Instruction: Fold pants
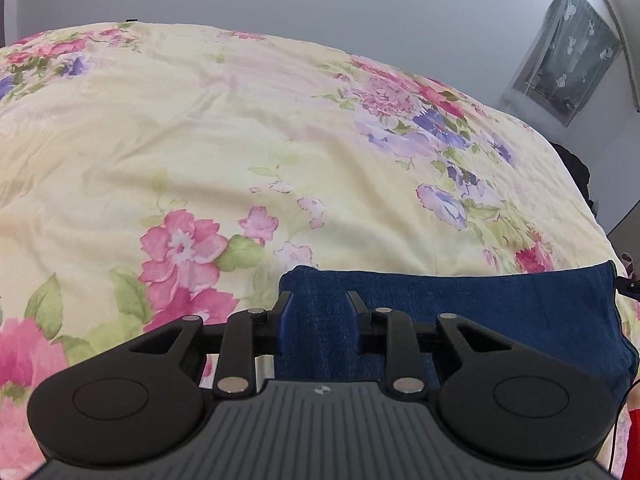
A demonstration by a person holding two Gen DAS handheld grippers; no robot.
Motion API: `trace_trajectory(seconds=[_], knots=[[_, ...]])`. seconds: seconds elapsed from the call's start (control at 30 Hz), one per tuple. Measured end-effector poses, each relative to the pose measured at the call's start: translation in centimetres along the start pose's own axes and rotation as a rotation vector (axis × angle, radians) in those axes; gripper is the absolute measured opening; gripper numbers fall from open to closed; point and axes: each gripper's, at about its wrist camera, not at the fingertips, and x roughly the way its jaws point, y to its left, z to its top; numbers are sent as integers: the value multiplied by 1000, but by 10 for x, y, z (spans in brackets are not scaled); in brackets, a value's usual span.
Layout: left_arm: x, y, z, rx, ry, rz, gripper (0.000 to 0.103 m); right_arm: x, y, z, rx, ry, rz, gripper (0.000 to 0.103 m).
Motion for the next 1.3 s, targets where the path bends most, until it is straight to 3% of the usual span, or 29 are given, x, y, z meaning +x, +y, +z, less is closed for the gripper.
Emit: trace_trajectory(seconds=[0.13, 0.2, 0.3, 0.43, 0.57, 0.8, 0.9, 1.07, 1.3], knots=[[36, 0, 0, 5, 23, 24, 28, 29, -8, 0, 10, 38, -40, 12], [51, 2, -3, 15, 43, 53, 24, 42, -19, -7, 25, 78, -49, 0], [58, 1, -7, 36, 38, 66, 24, 52, -31, -18, 48, 115, -59, 0], [38, -1, -5, 18, 4, 79, 21, 42, -33, -17, 77, 123, -82, 0], [6, -4, -13, 37, -9, 40, 21, 0, -31, -21, 29, 74, -62, 1], [-47, -21, -58, 75, 17, -37, 21, -62, -30, -62, -31, 64, 12, 4], [-58, -26, -83, 88, 29, -42, 21, -64, -34, -85, -34, 75, -5, 4], [-58, -25, -113, 80, 64, -35, 20, -53, -59, -115, 99, 85, -3, 0], [-52, -19, -135, 76, 107, 11, 12, -47, -75, -124, 179, 92, 34, 0]])
